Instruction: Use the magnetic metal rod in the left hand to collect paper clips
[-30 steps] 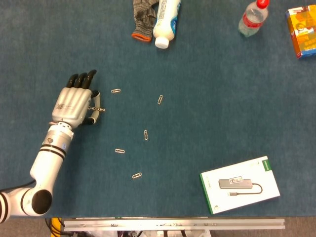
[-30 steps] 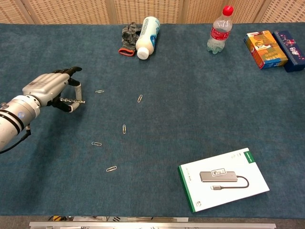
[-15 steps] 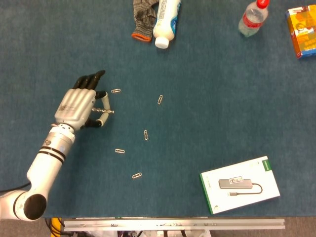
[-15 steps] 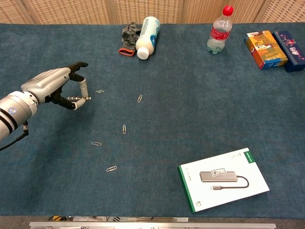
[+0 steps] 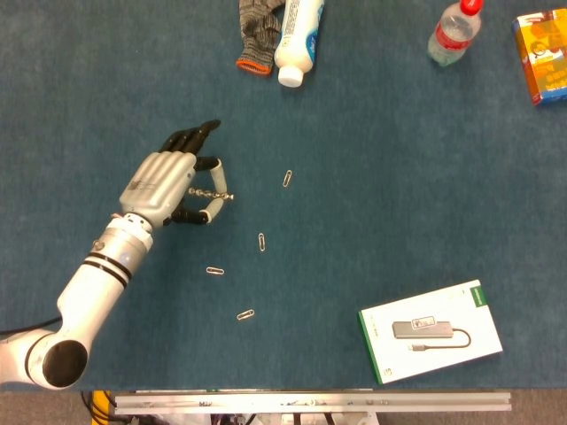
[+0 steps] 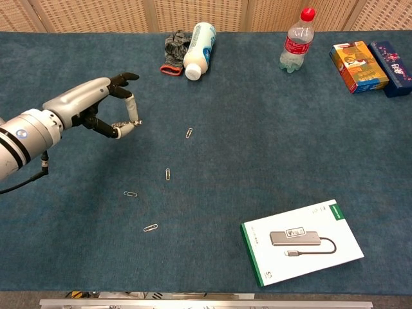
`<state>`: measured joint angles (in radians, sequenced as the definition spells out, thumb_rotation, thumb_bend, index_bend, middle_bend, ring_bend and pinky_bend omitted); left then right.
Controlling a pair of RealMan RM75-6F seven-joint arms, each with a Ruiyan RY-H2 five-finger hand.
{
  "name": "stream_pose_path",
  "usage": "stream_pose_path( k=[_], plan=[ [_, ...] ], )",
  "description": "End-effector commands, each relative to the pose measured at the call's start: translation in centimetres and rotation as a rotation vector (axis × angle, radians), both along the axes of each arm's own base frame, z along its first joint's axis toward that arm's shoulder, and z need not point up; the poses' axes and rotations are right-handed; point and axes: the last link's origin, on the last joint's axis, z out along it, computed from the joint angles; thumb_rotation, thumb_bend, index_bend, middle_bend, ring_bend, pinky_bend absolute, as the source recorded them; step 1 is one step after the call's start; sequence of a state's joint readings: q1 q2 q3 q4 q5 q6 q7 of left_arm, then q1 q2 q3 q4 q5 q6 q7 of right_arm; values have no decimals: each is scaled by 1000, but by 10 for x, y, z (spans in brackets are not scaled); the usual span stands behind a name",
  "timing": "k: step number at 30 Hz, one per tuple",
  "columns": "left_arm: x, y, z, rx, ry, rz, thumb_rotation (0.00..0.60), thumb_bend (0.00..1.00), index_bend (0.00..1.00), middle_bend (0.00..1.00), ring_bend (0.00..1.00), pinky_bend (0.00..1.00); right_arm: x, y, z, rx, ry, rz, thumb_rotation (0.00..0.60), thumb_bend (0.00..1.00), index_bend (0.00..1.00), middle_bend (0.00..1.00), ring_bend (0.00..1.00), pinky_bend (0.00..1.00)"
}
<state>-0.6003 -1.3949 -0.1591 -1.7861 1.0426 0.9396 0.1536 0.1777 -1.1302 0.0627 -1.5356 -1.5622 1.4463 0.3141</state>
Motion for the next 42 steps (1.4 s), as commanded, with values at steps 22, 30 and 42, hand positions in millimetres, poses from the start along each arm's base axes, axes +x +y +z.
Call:
stream_pose_path(
  k=[22, 30, 42],
  plan=[
    [35, 23, -12, -29, -40, -30, 600, 383, 600, 0, 0, 0, -1, 0, 2, -5, -7, -3, 600, 121, 376, 395, 289, 438],
    [39, 30, -18, -24, -15, -38, 600, 383, 613, 0, 0, 0, -2, 1, 4, -9, -8, -8, 600, 122, 376, 395, 289, 438],
    [38, 38, -27, 32, 44, -69, 600, 383, 640, 0, 0, 0, -3, 1, 2, -4, -10, -10, 600, 121, 376, 396, 289, 438]
  ],
)
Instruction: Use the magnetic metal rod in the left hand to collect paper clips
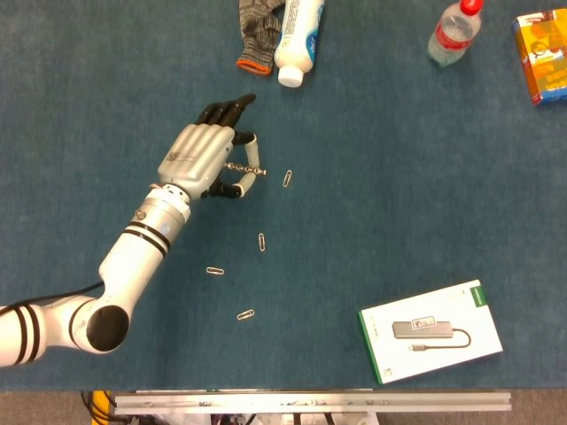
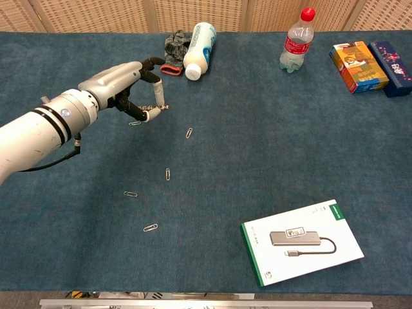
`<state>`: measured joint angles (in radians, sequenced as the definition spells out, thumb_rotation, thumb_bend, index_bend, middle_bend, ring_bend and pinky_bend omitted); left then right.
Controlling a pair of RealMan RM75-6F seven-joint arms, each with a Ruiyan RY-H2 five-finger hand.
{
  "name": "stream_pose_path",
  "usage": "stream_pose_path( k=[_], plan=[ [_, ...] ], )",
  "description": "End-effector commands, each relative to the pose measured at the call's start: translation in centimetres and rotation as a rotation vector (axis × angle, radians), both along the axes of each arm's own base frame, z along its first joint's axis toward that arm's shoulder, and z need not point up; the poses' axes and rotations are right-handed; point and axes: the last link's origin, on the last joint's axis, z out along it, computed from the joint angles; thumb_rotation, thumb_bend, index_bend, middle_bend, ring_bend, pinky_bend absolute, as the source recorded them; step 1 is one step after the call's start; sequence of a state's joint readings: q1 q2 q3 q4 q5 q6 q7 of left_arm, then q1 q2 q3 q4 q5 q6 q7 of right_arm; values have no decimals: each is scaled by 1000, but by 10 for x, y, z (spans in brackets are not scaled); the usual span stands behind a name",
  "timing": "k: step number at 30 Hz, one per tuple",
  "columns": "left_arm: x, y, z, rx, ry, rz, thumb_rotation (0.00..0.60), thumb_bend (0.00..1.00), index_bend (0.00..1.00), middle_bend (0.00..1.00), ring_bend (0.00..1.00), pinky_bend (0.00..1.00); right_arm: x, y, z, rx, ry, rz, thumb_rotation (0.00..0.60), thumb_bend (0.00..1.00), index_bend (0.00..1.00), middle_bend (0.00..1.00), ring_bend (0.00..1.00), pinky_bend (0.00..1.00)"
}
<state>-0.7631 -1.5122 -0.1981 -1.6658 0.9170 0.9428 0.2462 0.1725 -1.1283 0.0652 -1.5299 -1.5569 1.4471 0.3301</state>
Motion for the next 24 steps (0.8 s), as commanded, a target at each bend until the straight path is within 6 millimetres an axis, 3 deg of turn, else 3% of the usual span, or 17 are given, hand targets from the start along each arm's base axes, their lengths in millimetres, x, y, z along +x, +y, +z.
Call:
stream_pose_path(
  k=[1, 24],
  plan=[
    [1, 1, -4, -6, 1, -1, 600, 383, 640, 0, 0, 0, 0, 0, 0, 1, 0, 0, 600, 121, 376, 396, 289, 438],
    [12, 6, -34, -67, 11, -19, 600, 382, 642, 0, 0, 0, -2, 2, -1, -1, -5, -8, 600, 122, 376, 403, 289, 438]
  ],
)
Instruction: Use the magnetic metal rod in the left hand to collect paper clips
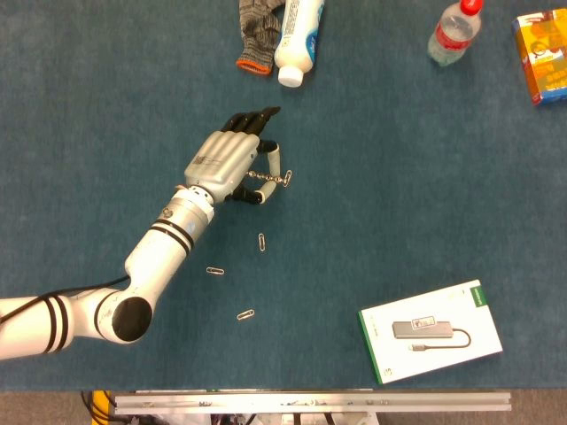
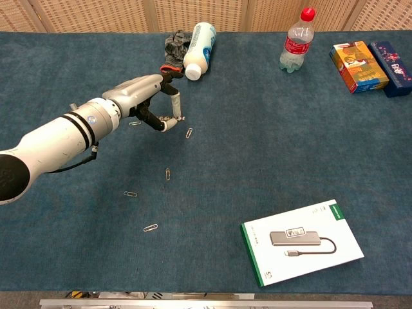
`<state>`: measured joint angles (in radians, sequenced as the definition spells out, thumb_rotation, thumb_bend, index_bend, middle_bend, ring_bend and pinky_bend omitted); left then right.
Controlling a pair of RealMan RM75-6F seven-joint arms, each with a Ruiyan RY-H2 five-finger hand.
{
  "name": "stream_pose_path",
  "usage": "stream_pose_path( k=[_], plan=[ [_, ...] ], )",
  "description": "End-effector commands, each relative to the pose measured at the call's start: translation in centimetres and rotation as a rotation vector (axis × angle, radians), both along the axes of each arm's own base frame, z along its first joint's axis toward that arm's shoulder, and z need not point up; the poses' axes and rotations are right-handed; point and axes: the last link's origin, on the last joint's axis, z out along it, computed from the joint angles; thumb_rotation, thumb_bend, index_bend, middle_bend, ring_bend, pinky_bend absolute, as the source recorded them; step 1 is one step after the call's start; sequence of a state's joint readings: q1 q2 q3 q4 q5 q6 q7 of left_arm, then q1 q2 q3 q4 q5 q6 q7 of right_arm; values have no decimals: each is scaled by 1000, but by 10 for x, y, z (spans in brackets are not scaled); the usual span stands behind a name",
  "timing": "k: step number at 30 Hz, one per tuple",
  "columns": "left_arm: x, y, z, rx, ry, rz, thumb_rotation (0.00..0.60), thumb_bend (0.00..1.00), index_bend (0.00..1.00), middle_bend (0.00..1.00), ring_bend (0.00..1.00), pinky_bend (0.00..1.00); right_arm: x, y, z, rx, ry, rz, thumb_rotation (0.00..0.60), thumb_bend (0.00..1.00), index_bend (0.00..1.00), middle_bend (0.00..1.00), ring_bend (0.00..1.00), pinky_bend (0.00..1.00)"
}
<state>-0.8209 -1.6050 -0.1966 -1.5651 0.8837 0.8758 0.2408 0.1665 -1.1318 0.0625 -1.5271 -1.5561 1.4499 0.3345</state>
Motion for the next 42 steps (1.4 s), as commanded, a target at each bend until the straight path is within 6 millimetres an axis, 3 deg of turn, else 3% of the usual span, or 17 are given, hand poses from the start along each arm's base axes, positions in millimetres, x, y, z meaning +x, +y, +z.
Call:
stream_pose_path(
  k=[1, 42],
  plan=[
    [1, 2, -3, 6, 8, -10, 600, 382, 642, 0, 0, 0, 0, 0, 0, -1, 0, -2, 600, 122, 376, 403, 289, 438],
    [-24, 21, -13, 18, 55, 56, 600, 383, 645, 0, 0, 0, -2, 1, -2, 6, -2, -10, 600, 122, 377, 403, 289, 438]
  ],
)
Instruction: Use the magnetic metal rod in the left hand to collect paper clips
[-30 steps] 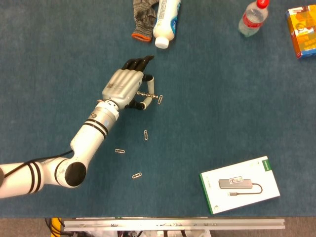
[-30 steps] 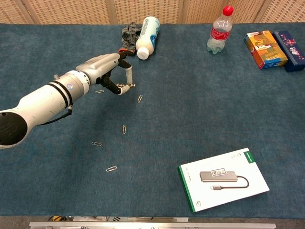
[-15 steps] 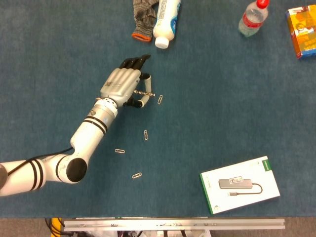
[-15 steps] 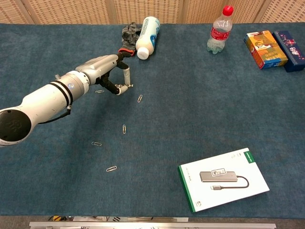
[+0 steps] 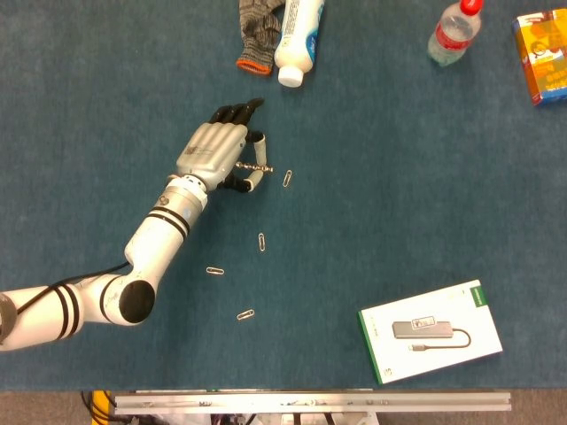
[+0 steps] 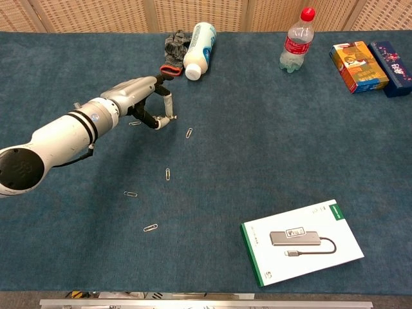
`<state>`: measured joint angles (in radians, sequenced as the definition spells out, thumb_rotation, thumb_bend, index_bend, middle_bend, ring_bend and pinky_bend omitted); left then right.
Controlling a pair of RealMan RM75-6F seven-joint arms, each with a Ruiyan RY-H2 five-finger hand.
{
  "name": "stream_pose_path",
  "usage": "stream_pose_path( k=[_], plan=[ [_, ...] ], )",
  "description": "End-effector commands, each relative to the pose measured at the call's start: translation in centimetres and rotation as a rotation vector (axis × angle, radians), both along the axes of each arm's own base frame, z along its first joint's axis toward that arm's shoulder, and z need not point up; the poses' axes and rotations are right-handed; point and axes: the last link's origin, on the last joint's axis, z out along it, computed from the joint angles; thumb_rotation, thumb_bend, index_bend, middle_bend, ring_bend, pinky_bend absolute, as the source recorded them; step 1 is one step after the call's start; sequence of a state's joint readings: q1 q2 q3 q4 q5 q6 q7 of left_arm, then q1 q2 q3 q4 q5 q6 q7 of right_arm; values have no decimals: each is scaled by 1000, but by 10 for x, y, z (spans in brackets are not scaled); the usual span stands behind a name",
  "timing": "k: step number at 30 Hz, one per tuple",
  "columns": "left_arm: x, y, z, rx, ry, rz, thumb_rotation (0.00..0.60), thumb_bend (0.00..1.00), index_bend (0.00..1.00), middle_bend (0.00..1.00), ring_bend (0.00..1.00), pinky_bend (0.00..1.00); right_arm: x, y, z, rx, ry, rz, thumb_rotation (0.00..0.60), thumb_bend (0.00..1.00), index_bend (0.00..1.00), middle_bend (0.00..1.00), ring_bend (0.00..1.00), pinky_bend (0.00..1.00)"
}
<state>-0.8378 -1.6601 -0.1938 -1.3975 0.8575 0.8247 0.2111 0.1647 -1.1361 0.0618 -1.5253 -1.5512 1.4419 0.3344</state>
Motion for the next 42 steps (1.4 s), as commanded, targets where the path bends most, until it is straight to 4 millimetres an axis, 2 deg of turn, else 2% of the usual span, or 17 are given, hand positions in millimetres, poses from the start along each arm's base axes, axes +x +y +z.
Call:
stream_pose_path(
  k=[1, 42],
  plan=[
    [-2, 1, -1, 0, 0, 8, 600, 382, 645, 0, 0, 0, 0, 0, 0, 0, 0, 0, 600, 122, 377, 403, 289, 438],
    [-19, 7, -6, 2, 32, 48, 600, 383, 645, 0, 0, 0, -1, 1, -4, 12, 0, -5, 600, 122, 377, 403, 289, 438]
  ],
)
